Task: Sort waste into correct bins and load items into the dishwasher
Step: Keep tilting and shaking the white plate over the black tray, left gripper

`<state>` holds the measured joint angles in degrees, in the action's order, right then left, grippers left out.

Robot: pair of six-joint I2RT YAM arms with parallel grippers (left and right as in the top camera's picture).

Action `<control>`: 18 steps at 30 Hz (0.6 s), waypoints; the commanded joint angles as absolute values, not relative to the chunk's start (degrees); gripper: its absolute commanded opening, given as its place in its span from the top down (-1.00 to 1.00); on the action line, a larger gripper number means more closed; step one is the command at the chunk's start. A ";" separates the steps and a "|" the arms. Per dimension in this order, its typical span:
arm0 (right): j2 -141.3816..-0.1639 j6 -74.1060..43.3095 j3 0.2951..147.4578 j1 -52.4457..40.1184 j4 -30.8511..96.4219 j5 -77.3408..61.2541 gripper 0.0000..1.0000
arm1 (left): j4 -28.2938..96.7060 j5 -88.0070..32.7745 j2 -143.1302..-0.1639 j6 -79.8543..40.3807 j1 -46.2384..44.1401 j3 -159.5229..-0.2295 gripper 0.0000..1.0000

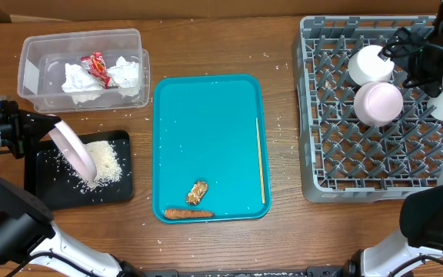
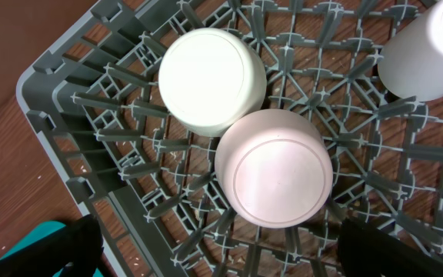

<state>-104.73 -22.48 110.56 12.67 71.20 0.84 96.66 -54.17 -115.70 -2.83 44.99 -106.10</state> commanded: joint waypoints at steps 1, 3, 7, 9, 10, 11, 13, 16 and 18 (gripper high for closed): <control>-103.66 -22.76 111.35 12.60 71.02 0.75 -1.00 | 96.86 -53.41 -113.47 -1.87 43.83 -105.86 0.92; -103.66 -22.76 111.35 12.60 71.02 0.75 -1.00 | 96.86 -54.13 -113.45 -0.95 42.94 -105.86 0.92; -103.66 -22.76 111.35 12.60 71.02 0.75 -1.00 | 96.86 -54.89 -113.43 -0.58 40.77 -105.86 0.92; -103.66 -22.76 111.35 12.60 71.02 0.75 -1.00 | 96.86 -52.31 -113.12 -3.09 39.22 -105.86 0.92; -103.66 -22.76 111.35 12.60 71.02 0.75 -1.00 | 96.86 -52.01 -112.92 -3.20 38.24 -105.86 0.92; -103.66 -22.76 111.35 12.60 71.00 0.75 -1.00 | 96.86 -52.18 -112.86 -3.18 37.60 -105.86 0.92; -103.66 -22.76 111.35 12.60 71.02 0.75 -1.00 | 96.86 -55.79 -112.79 -2.17 36.56 -105.86 0.91; -103.66 -22.76 111.35 12.60 71.02 0.75 -1.00 | 96.86 -62.46 -112.68 -1.34 35.70 -105.86 0.92; -103.66 -22.76 111.35 12.60 71.02 0.75 -1.00 | 96.86 -61.76 -112.57 -3.03 35.53 -105.91 0.91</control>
